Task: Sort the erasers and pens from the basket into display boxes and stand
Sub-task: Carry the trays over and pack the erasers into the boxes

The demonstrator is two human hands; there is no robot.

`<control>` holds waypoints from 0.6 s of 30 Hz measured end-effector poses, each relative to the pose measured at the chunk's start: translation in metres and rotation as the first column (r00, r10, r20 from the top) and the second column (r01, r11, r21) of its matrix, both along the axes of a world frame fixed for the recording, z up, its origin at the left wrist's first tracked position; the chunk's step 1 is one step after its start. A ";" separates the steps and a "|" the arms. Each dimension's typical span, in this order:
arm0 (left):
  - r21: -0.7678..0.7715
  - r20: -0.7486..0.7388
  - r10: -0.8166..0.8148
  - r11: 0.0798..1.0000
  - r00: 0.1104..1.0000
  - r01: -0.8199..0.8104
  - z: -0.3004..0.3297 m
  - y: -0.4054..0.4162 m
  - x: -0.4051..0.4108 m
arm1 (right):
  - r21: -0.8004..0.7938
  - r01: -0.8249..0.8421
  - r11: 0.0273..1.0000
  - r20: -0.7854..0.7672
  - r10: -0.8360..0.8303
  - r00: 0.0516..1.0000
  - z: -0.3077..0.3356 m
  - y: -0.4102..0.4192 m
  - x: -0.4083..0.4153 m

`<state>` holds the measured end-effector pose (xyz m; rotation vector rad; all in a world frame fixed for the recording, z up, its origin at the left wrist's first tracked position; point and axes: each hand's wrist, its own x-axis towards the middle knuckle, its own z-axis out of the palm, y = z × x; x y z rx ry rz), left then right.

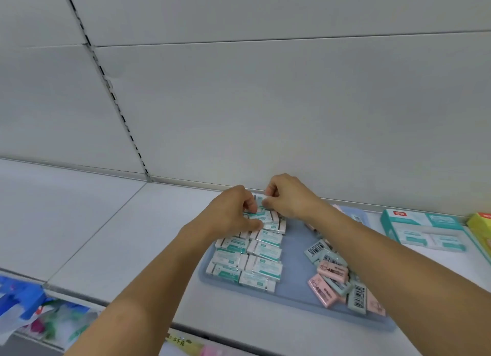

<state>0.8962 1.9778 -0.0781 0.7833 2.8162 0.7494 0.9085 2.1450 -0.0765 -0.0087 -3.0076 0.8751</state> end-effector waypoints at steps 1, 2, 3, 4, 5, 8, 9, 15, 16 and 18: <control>0.011 0.020 0.007 1.000 1.000 -0.007 0.000 0.001 0.001 | -0.036 0.041 0.999 -0.045 -0.042 0.998 -0.001 0.004 0.004; 0.017 0.026 0.005 1.000 1.000 -0.006 0.001 0.001 0.002 | -0.129 0.082 0.988 -0.069 -0.091 0.993 -0.002 0.009 0.010; 0.002 0.015 -0.002 1.000 1.000 0.002 0.001 0.002 0.003 | -0.272 0.111 0.956 -0.067 -0.133 0.989 -0.001 0.014 0.017; -0.032 -0.016 -0.011 0.999 1.000 0.011 0.001 0.003 0.003 | -0.420 0.124 0.899 -0.053 -0.161 0.985 0.001 0.019 0.027; -0.074 -0.064 -0.023 0.997 0.998 0.018 0.000 0.003 0.003 | -0.534 0.125 0.836 -0.045 -0.176 0.983 0.003 0.024 0.038; 0.054 -0.134 0.056 0.997 0.989 -0.050 -0.001 0.006 0.007 | -0.691 0.092 0.717 -0.088 -0.210 0.974 0.010 0.040 0.071; 0.244 -0.019 0.140 0.961 0.990 -0.131 0.000 0.010 0.013 | -0.724 0.086 0.684 -0.097 -0.225 0.969 0.012 0.044 0.081; 0.620 0.778 -0.424 0.399 0.464 -0.675 0.017 0.069 0.062 | -0.748 0.078 0.659 -0.195 -0.331 0.923 0.016 0.067 0.118; 0.618 0.763 -0.510 0.391 0.398 -0.682 0.019 0.078 0.068 | -0.679 0.086 0.729 -0.247 -0.337 0.908 0.014 0.072 0.124; 0.648 0.738 -0.544 0.410 0.398 -0.642 0.018 0.094 0.075 | -0.522 0.092 0.848 -0.331 -0.300 0.895 0.011 0.080 0.135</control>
